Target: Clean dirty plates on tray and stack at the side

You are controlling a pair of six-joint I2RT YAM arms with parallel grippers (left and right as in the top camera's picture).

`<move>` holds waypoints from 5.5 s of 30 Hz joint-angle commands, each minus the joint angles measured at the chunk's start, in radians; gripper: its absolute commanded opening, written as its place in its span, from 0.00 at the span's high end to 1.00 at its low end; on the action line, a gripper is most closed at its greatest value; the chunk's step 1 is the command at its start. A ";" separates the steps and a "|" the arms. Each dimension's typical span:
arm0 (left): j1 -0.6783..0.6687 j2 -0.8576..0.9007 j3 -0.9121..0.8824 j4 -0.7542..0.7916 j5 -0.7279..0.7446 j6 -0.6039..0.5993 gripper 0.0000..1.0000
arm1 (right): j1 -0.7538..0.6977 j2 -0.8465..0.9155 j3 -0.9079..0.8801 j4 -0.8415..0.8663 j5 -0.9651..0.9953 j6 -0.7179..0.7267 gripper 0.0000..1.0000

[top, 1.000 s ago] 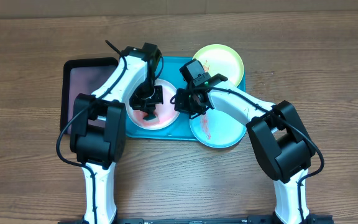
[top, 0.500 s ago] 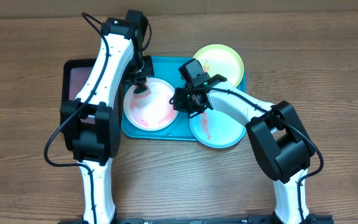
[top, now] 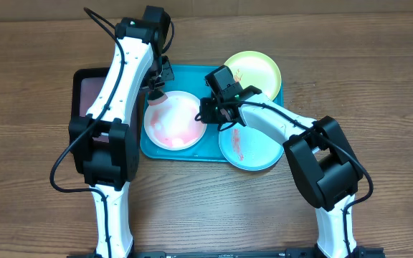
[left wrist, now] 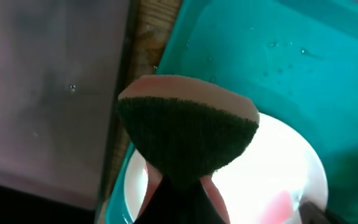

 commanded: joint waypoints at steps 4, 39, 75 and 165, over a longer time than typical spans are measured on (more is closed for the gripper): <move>0.008 0.004 0.027 0.014 -0.027 -0.012 0.96 | 0.008 -0.003 0.004 -0.060 0.023 -0.015 0.96; 0.050 0.004 0.026 0.019 -0.018 0.033 0.96 | 0.163 -0.270 0.187 -0.589 1.078 0.097 0.96; 0.051 0.004 0.026 0.016 -0.019 0.033 0.96 | 0.235 -0.266 0.167 -0.501 0.759 0.177 0.96; -0.035 0.005 -0.179 0.215 0.091 0.146 0.96 | -0.010 0.075 0.157 -0.201 0.082 0.146 0.96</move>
